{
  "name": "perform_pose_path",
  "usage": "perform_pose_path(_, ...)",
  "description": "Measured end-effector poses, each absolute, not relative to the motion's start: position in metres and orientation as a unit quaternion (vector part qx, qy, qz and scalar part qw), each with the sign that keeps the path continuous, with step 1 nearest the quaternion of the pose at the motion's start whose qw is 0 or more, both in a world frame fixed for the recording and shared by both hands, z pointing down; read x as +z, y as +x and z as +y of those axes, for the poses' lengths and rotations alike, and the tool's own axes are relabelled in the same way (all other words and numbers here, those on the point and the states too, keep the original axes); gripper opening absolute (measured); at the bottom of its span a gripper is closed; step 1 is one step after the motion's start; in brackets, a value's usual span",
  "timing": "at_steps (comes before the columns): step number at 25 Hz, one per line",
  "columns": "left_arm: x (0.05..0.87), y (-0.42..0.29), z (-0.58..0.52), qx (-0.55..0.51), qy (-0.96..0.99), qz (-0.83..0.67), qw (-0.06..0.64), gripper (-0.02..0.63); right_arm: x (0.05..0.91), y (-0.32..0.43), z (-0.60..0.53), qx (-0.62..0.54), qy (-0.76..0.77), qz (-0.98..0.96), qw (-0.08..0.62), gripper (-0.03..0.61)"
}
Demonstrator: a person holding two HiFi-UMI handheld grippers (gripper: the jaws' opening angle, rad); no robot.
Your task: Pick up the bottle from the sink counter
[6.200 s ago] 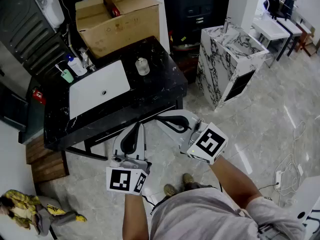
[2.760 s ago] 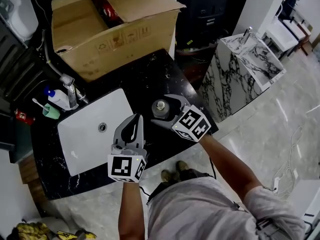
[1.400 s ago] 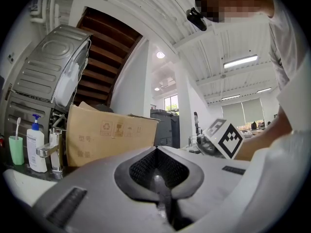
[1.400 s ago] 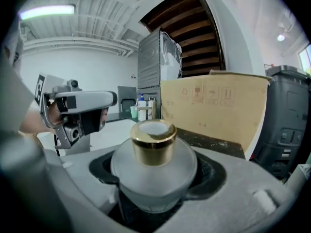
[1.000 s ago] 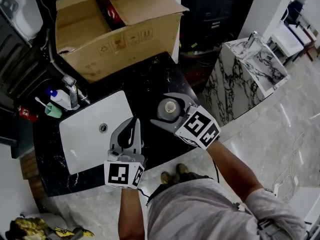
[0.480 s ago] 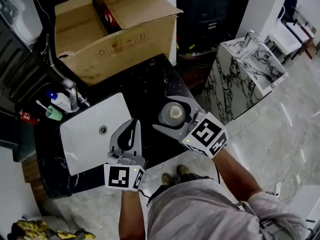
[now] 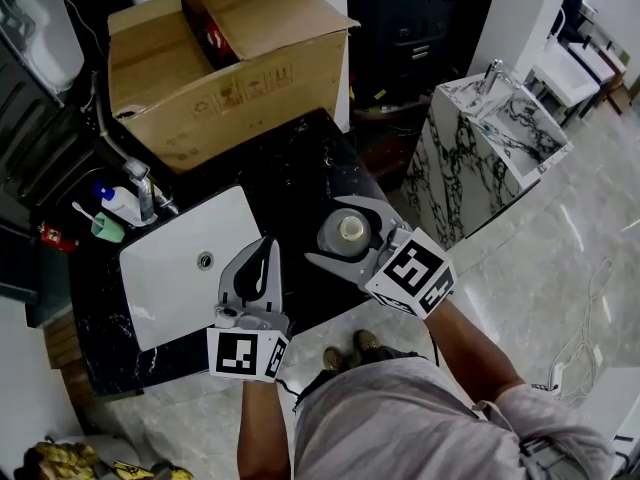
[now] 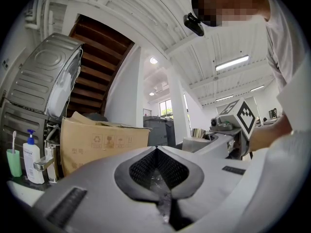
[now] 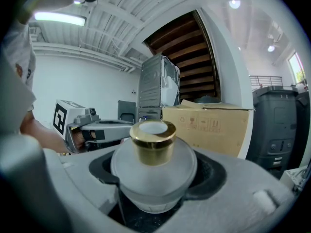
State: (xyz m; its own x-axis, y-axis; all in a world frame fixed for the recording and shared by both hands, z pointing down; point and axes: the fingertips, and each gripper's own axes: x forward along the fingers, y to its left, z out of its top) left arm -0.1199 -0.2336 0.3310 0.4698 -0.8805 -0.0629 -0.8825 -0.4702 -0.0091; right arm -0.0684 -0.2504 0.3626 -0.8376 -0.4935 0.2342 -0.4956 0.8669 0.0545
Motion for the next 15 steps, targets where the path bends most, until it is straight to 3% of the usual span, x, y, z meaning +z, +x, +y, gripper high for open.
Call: perform_pose_path(15, 0.3299, -0.1146, -0.2272, 0.028, -0.86, 0.509, 0.022, 0.0, 0.3598, -0.0624, -0.242, 0.001, 0.262, -0.958, 0.12, 0.337)
